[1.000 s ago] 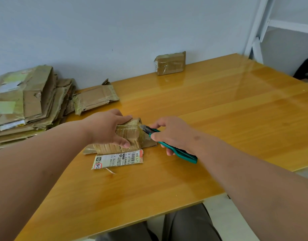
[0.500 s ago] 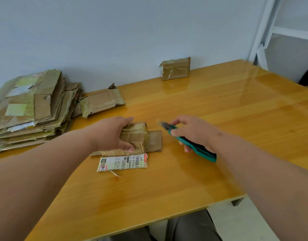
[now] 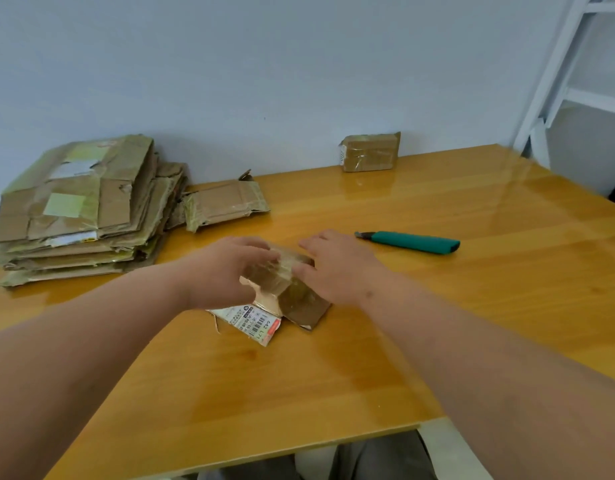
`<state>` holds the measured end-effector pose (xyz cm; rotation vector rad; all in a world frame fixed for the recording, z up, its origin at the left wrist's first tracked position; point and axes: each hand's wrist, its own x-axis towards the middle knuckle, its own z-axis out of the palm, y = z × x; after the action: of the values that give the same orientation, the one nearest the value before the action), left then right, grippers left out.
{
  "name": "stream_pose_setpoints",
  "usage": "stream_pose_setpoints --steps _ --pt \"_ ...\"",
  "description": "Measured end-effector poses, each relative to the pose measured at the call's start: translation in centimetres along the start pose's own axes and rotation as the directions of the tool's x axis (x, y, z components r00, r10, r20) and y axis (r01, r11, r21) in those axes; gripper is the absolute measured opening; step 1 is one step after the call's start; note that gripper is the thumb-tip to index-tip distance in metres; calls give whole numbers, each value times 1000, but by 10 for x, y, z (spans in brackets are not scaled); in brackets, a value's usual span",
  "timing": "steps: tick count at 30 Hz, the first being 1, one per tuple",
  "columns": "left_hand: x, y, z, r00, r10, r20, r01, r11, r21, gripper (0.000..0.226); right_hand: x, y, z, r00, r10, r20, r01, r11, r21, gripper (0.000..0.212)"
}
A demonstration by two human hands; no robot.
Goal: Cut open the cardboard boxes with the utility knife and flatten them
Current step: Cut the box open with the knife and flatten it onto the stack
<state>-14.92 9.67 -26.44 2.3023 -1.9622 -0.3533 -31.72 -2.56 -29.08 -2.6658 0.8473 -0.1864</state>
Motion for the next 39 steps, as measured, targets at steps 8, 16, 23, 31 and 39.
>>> stream_pose_setpoints --steps 8,16,23,31,39 --pt "-2 -16 14 848 -524 -81 482 825 -296 69 12 -27 4 993 89 82 -87 996 -25 31" --pt "-1 -11 5 832 -538 -137 463 808 -365 88 22 -44 6 990 140 10 -135 974 -184 43" --pt "-9 -25 2 840 -537 72 361 455 -814 53 30 -41 12 978 206 -29 -207 978 -17 44" --pt "-22 -42 13 890 -451 67 174 199 -965 34 37 -37 11 974 227 -28 -224 972 69 53" --pt "-27 -42 9 939 -337 68 80 20 -997 16 45 -51 1 964 264 27 -264 965 1 54"
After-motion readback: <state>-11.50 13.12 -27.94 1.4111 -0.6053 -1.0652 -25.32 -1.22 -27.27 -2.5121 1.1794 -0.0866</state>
